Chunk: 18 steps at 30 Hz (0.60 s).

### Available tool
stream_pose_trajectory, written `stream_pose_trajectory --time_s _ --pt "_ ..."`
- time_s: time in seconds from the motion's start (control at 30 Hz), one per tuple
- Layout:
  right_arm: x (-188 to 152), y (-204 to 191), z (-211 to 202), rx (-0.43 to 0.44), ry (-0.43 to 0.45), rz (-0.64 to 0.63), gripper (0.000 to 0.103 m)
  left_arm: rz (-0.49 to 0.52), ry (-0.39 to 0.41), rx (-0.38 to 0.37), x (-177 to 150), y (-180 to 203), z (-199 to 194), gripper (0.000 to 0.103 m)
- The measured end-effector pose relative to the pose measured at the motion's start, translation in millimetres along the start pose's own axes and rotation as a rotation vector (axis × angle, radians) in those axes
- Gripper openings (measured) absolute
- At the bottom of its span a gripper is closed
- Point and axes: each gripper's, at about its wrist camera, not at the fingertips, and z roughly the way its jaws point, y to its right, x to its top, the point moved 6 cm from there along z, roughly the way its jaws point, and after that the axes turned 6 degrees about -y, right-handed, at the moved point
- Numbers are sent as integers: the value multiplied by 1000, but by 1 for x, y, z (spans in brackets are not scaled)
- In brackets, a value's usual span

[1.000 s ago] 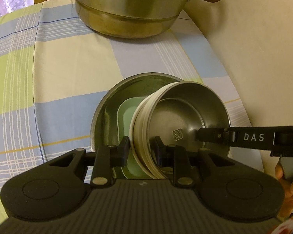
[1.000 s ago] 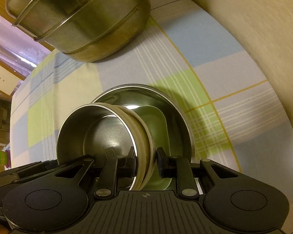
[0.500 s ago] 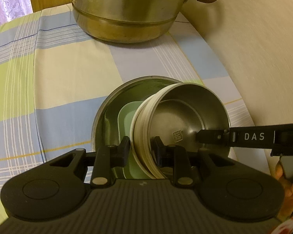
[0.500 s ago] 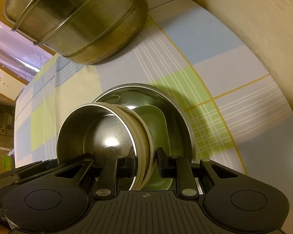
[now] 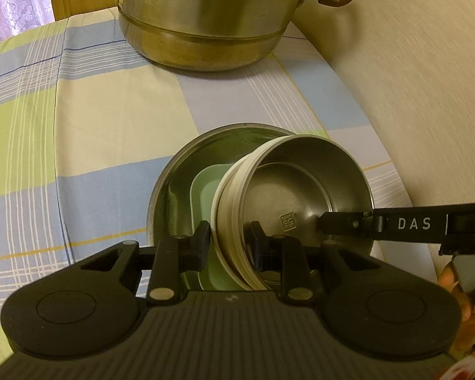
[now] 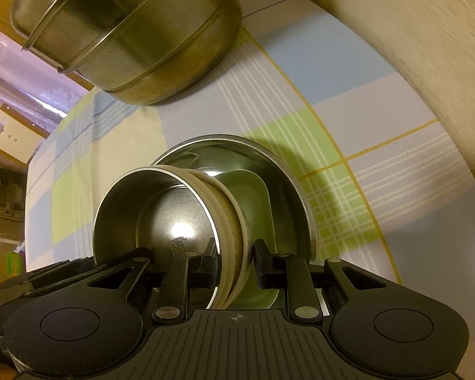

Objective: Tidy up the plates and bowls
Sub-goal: 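Lower the stacked bowls onto the floral saucer in the steel plate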

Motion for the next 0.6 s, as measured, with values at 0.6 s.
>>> stream_pose_trajectory --time_s 0.6 --pt "-4 -5 -13 8 71 -77 25 -14 41 17 -6 2 -12 23"
